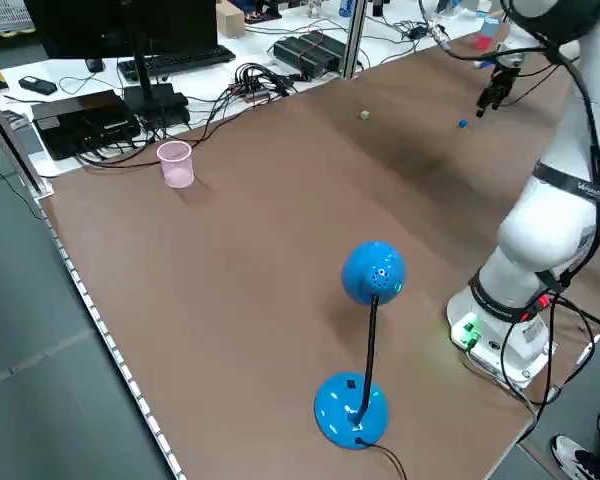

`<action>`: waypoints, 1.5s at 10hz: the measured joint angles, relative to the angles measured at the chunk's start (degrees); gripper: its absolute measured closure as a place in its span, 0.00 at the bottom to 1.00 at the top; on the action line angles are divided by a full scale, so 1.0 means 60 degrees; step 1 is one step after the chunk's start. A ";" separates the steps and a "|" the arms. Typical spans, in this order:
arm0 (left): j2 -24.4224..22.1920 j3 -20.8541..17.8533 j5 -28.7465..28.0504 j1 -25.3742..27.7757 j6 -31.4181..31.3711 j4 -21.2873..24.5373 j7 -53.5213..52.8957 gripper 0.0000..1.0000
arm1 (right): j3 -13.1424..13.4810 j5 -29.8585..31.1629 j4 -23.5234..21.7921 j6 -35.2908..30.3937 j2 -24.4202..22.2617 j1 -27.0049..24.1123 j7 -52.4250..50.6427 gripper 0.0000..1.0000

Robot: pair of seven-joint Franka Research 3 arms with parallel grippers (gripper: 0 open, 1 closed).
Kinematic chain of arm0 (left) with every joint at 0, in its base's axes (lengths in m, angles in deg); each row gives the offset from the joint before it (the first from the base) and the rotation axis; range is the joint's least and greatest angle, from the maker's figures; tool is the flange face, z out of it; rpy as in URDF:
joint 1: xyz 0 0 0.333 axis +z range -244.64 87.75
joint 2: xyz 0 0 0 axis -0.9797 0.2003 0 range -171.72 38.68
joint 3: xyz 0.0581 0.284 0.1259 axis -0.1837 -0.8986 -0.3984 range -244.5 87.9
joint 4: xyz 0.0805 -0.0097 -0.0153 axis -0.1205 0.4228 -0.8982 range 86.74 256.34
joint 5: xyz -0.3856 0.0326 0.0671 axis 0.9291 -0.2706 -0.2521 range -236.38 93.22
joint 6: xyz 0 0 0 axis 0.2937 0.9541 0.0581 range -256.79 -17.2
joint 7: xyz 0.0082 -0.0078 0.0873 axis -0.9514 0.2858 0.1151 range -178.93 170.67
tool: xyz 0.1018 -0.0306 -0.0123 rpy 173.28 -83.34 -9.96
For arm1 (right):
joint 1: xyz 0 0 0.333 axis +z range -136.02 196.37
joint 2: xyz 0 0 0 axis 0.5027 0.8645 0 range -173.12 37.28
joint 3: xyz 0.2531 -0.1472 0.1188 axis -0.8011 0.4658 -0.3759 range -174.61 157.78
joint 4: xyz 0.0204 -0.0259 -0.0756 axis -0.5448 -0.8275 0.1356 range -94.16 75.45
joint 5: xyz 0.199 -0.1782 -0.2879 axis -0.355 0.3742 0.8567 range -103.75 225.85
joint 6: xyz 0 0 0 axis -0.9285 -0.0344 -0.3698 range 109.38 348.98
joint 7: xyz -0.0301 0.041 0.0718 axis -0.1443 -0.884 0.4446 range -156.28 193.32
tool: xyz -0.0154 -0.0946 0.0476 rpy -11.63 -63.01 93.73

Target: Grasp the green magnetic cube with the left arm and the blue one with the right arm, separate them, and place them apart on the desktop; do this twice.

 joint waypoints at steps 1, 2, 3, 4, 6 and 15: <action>-0.0422 0.0037 -0.0363 -0.0022 -0.0040 0.0316 -0.1295 0.00 | 0.0004 0.0070 0.0423 0.0000 0.0403 -0.0089 -0.0025 0.04; -0.0800 0.0091 -0.0674 -0.0060 -0.0107 0.0601 -0.2225 0.00 | 0.0005 0.0080 0.0812 -0.0001 0.0772 -0.0120 -0.0028 0.07; -0.1099 0.0104 -0.0772 -0.0062 -0.0258 0.0885 -0.2728 0.00 | 0.0006 0.0083 0.1125 -0.0002 0.1089 -0.0131 -0.0031 0.14; -0.1256 0.0024 -0.0811 -0.0056 -0.0763 0.1299 -0.2890 0.00 | 0.0008 0.0086 0.1285 -0.0001 0.1297 -0.0137 -0.0031 0.20; -0.1273 -0.0485 -0.0819 -0.0049 -0.1525 0.2250 -0.3559 0.00 | 0.0011 0.0161 0.1477 0.0020 0.1544 -0.0144 -0.0033 0.25; -0.1431 -0.1271 0.0024 0.0052 -0.0871 0.1981 -0.4496 0.00 | 0.0044 0.0476 0.2510 0.0053 0.1713 -0.0473 -0.0036 0.78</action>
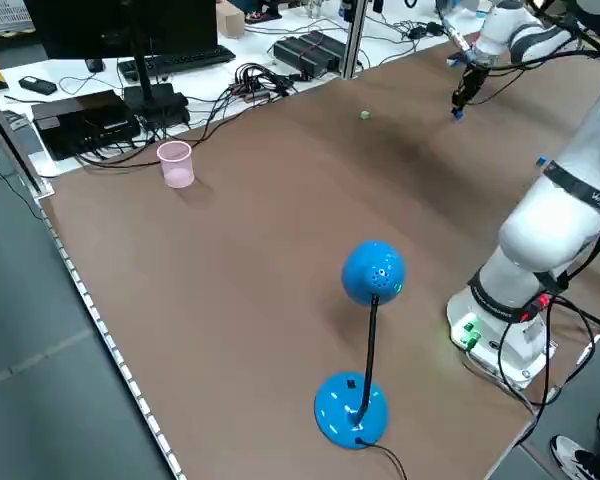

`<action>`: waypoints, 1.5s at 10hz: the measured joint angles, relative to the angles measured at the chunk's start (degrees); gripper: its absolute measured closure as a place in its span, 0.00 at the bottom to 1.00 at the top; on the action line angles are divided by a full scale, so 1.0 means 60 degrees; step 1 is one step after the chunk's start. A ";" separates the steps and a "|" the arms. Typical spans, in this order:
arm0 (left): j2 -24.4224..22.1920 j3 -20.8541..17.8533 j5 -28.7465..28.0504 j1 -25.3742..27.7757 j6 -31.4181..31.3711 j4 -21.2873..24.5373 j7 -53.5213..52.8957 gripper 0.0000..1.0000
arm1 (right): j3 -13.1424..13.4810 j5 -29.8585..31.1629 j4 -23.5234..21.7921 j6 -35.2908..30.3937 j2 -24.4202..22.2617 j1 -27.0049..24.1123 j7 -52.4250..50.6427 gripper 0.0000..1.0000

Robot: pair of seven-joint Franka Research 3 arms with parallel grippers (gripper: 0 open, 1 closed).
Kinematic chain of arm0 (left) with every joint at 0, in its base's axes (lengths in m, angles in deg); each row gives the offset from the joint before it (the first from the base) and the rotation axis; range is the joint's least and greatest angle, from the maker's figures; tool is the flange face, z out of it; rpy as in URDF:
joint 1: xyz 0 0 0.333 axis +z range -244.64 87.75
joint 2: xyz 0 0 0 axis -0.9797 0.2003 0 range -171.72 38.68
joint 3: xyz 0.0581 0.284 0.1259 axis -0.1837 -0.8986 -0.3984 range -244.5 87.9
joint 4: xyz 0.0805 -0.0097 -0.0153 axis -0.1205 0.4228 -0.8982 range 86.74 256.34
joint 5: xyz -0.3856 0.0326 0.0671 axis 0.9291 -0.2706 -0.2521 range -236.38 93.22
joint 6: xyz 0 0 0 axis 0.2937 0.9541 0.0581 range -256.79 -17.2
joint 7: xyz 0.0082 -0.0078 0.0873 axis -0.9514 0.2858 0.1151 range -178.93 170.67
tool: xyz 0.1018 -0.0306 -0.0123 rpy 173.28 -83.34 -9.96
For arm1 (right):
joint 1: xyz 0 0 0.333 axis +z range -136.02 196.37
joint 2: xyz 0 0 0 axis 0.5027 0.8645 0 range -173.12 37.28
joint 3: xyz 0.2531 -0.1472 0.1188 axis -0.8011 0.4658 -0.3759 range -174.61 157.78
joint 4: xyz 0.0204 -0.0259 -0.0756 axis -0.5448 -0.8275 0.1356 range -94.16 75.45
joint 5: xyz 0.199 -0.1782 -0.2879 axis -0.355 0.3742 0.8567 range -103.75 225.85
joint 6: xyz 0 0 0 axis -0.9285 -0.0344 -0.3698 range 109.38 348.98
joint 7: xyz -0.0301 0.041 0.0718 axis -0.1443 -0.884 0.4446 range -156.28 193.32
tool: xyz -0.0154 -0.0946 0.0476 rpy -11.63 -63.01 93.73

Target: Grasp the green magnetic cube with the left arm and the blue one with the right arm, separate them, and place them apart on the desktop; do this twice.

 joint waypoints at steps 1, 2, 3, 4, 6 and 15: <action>0.0013 0.0000 0.0003 0.0000 0.0000 -0.0051 0.0014 0.00 | 0.0040 0.0006 0.0309 0.0012 0.0005 -0.0138 -0.0006 0.78; 0.0023 -0.0001 0.0004 0.0002 0.0000 -0.0097 0.0024 0.00 | 0.0105 0.0030 0.0725 -0.0001 0.0021 -0.0327 -0.0030 0.78; 0.0047 -0.0007 0.0004 0.0006 0.0001 -0.0128 0.0026 0.00 | 0.0137 0.0244 0.1290 -0.0211 0.0114 -0.0584 -0.0057 0.78; 0.0111 -0.0015 0.0004 0.0011 0.0001 -0.0132 0.0029 0.00 | 0.0142 0.0617 0.2042 -0.0740 0.0367 -0.0856 -0.0077 0.78; 0.0307 -0.0021 0.0004 0.0015 0.0000 -0.0168 0.0049 0.00 | 0.0142 0.0953 0.4592 -0.2775 0.1491 -0.1182 -0.0544 0.78; 0.0354 -0.0032 0.0003 0.0133 0.0000 -0.0283 0.0054 0.00 | -0.0517 0.0968 0.9825 -0.3351 0.4833 -0.1932 -0.3822 0.78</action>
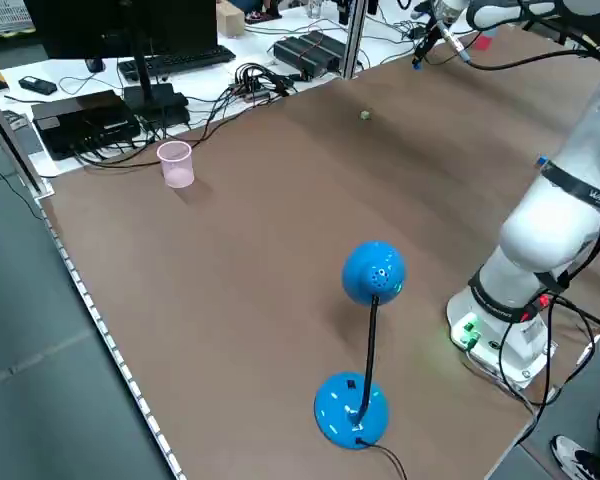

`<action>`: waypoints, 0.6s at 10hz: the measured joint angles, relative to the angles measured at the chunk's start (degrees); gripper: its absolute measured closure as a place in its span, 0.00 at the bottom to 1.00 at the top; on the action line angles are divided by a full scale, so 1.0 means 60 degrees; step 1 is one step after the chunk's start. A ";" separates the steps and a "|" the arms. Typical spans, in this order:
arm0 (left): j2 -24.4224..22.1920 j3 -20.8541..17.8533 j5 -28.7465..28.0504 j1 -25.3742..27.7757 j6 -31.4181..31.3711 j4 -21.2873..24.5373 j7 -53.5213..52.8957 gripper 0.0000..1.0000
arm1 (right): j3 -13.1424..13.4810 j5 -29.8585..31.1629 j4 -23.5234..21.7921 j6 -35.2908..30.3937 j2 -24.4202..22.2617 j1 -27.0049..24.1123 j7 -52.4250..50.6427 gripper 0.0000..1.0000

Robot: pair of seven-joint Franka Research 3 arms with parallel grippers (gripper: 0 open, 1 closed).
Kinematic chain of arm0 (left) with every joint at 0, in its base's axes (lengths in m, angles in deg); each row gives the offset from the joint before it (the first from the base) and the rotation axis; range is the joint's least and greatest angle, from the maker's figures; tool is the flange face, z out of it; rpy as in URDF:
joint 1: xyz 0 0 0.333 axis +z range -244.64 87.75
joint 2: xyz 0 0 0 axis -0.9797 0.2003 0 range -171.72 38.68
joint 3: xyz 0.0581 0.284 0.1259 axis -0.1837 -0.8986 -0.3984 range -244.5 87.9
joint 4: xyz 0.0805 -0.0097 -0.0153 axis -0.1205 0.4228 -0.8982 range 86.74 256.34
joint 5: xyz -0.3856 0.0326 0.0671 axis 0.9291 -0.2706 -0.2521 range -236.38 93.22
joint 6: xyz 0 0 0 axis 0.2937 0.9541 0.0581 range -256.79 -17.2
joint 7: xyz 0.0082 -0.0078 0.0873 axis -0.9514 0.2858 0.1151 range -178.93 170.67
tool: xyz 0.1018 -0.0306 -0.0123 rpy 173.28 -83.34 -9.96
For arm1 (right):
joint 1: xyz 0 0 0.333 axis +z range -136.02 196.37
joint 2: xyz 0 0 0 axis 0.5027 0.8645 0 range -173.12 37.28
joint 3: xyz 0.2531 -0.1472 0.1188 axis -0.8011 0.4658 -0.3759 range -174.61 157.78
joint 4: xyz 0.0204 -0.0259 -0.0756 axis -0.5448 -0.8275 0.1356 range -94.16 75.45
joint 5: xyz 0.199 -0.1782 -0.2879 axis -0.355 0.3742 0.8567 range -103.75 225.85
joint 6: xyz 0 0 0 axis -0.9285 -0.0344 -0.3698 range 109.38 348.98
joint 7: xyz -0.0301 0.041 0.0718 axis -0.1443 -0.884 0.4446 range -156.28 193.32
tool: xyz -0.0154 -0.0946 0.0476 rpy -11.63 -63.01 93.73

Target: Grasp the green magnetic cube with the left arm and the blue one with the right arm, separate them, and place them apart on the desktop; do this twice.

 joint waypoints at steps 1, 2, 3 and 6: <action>0.0000 -0.0003 0.0000 0.0101 0.0000 -0.0029 -0.0025 0.00 | 0.0000 0.0000 0.0022 -0.0094 0.0011 -0.0124 -0.0239 0.78; 0.0000 -0.0003 0.0000 0.0126 0.0000 -0.0038 -0.0026 0.00 | 0.0000 0.0000 0.0049 -0.0201 0.0012 -0.0187 -0.0420 0.76; 0.0000 0.0020 0.0000 0.0123 0.0000 -0.0038 -0.0026 0.00 | -0.0010 0.0000 0.0079 -0.0252 0.0014 -0.0183 -0.0488 0.74; 0.0001 0.0071 0.0000 0.0097 0.0004 -0.0039 -0.0026 0.00 | -0.0028 0.0001 0.0193 -0.0305 -0.0023 -0.0136 -0.0507 0.41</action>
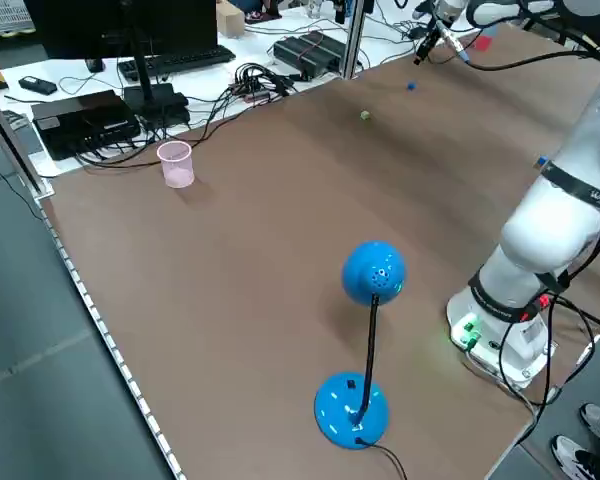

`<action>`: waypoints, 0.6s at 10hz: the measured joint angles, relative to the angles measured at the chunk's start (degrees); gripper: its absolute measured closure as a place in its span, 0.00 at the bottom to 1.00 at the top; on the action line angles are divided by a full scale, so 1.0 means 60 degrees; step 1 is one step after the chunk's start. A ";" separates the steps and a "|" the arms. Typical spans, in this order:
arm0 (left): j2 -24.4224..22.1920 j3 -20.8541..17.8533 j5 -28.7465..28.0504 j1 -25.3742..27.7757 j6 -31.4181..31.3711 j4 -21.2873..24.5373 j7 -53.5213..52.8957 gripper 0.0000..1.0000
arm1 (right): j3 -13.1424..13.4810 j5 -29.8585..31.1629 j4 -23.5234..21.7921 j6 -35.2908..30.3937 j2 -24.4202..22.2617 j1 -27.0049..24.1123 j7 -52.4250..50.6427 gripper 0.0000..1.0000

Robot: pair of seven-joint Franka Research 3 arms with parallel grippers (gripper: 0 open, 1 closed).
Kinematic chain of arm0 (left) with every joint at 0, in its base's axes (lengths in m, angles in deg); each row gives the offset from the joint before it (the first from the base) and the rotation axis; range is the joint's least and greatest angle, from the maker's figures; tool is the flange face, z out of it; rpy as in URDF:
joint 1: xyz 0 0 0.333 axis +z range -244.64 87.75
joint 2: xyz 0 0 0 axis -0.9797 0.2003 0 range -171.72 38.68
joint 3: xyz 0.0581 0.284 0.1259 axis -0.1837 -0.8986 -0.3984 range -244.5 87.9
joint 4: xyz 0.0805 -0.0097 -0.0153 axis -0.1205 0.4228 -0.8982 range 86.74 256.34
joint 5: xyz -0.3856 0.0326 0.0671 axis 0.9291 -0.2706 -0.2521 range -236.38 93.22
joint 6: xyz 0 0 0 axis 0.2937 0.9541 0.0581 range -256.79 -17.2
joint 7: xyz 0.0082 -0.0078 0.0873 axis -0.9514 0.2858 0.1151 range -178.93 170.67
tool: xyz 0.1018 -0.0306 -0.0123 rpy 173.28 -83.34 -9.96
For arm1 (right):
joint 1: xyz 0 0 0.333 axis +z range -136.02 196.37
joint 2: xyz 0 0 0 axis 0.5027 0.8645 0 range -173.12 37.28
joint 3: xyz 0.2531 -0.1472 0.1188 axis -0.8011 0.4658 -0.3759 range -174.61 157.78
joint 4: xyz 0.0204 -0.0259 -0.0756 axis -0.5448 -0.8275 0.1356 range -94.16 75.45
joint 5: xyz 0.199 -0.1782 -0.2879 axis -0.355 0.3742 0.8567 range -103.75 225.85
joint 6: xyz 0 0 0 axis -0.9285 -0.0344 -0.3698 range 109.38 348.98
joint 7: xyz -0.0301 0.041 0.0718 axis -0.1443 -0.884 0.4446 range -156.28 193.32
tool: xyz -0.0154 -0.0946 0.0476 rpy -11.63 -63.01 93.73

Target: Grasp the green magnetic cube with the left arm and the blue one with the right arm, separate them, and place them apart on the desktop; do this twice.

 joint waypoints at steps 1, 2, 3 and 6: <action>0.0001 0.0013 0.0000 -0.0006 0.0002 0.0001 0.0000 0.00 | -0.0005 0.0003 0.0038 -0.0188 -0.0170 0.0024 0.0000 0.25; 0.0002 0.0016 0.0000 -0.0007 0.0003 0.0000 -0.0001 0.00 | -0.0007 0.0004 0.0022 -0.0834 -0.0466 0.0047 0.0000 0.11; 0.0002 0.0021 0.0000 -0.0007 0.0004 -0.0001 -0.0002 0.00 | -0.0006 0.0005 -0.0008 -0.1840 -0.0938 0.0046 0.0004 0.00; -0.0007 0.0027 0.0000 0.0003 0.0004 -0.0083 -0.0002 0.00 | 0.0133 0.0003 -0.0248 -0.3990 -0.2804 -0.0352 -0.0001 0.00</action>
